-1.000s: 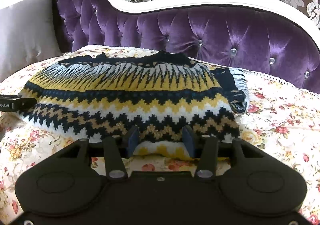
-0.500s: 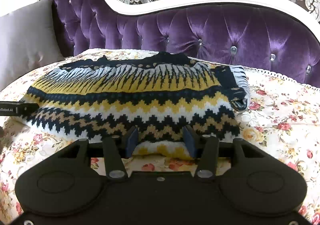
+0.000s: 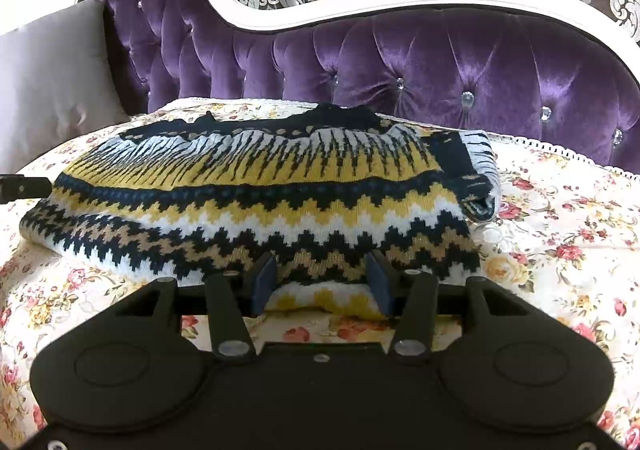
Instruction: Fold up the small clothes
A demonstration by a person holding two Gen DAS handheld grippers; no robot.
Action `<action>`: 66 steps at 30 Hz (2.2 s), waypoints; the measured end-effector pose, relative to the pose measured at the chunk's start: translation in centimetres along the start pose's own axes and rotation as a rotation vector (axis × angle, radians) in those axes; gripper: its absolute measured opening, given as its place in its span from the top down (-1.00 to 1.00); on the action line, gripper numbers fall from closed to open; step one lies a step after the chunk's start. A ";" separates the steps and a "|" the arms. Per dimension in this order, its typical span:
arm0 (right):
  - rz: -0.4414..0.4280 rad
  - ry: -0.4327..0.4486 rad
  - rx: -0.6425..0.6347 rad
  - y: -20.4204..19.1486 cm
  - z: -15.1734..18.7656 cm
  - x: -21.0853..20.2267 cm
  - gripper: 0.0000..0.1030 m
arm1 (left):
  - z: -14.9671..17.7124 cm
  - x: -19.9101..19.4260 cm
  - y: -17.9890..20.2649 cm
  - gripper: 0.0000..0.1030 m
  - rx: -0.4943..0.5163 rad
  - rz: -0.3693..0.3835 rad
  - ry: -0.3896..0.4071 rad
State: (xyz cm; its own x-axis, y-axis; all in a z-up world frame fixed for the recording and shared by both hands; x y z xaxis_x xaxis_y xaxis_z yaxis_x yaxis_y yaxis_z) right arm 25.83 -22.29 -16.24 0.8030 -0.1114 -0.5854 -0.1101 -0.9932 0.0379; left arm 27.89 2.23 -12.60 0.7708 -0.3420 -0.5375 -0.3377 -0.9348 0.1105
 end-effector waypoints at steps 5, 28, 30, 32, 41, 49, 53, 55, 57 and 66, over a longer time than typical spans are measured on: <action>0.002 0.001 -0.001 -0.1 0.0 0.0 -0.09 | -1.1 3.3 3.0 -0.39 0.071 0.050 -0.075; -0.020 -0.002 0.020 -0.1 0.0 -0.1 -0.14 | 2.6 4.8 4.1 -0.46 0.040 0.030 -0.107; -0.018 -0.001 0.018 -0.1 0.0 -0.1 -0.14 | 2.6 4.8 4.1 -0.46 0.038 0.029 -0.109; -0.019 -0.002 0.019 -0.1 0.0 -0.1 -0.14 | 2.6 4.9 4.1 -0.46 0.036 0.032 -0.112; -0.101 -0.025 0.014 -0.6 0.1 -0.6 -0.54 | 2.7 4.9 4.0 -0.46 0.035 0.041 -0.113; -0.094 -0.040 -0.071 -1.0 1.0 -1.7 -0.60 | 2.6 4.9 4.0 -0.46 0.031 0.045 -0.124; -0.105 -0.050 -0.088 -0.6 1.3 -2.2 -0.61 | 2.5 4.4 4.1 -0.45 0.029 0.058 -0.143; -0.118 -0.072 -0.099 -0.3 1.7 -2.6 -0.75 | 2.8 3.7 4.1 -0.45 0.029 0.070 -0.144; -0.132 -0.114 -0.094 0.2 2.4 -2.8 -0.90 | 3.1 2.9 4.0 -0.45 0.027 0.085 -0.137; -0.164 -0.091 0.268 8.3 0.1 -4.4 -0.91 | 3.2 1.0 4.3 -0.41 0.046 0.119 -0.121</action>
State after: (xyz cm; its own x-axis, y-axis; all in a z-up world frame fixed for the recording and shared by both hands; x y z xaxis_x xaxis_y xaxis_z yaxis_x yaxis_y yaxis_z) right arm 21.32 -30.01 -13.39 0.7685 0.0651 -0.6366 -0.1434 -0.9520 -0.2704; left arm 25.49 -1.85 -15.38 0.6541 -0.4338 -0.6197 -0.4493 -0.8819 0.1430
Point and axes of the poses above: each gripper's, at about its wrist camera, not at the fingertips, and x roughly the way its jaws point, y to its right, z to its underside, the point moved 10 cm from there along x, roughly the way its jaws point, and after that the axes turned 15 degrees about z, right-handed, at the moved point
